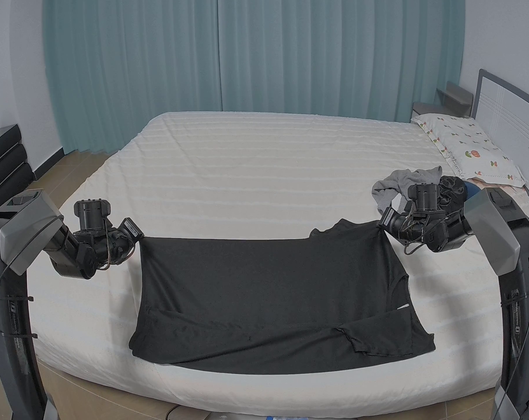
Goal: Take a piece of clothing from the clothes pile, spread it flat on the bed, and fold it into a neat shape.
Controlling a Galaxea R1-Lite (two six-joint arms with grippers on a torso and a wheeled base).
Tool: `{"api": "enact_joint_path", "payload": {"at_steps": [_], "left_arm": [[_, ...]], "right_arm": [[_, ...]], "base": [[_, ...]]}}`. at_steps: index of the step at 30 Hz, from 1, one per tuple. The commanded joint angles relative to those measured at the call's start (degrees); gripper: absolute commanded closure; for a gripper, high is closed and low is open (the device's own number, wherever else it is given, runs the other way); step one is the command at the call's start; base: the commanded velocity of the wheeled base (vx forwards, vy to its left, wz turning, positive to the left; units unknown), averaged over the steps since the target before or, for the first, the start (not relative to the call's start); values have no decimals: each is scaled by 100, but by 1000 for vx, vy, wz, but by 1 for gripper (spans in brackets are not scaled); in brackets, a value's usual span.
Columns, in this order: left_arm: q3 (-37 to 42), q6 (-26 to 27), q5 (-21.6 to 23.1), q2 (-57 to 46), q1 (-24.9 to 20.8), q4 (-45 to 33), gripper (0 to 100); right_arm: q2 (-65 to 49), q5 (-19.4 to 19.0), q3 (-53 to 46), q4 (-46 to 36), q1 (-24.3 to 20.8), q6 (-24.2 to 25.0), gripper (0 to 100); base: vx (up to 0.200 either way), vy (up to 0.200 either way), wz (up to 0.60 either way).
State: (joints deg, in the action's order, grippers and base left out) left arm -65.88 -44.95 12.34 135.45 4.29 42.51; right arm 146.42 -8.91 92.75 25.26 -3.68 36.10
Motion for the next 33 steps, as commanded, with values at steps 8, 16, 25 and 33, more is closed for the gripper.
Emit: {"api": "enact_joint_path", "payload": {"at_steps": [8,16,25,33], "left_arm": [[49,118,6,-142,72,-6,100],[66,197,6,-159,98,-50,100],[479,1005,6,-361,98,-384,100],[1016,1436,23,-695,98,-340,100]], "right_arm": [[-342,-14,-354,120,69,20,100],[-544,-41,-661,146,69,3,100],[-1116,-498,-1549,146,122,-85,100],[-1608,-805,-2437,146,245,-287,100]], "base": [[0,0,0],[0,0,0],[0,0,0],[0,0,0]]}}
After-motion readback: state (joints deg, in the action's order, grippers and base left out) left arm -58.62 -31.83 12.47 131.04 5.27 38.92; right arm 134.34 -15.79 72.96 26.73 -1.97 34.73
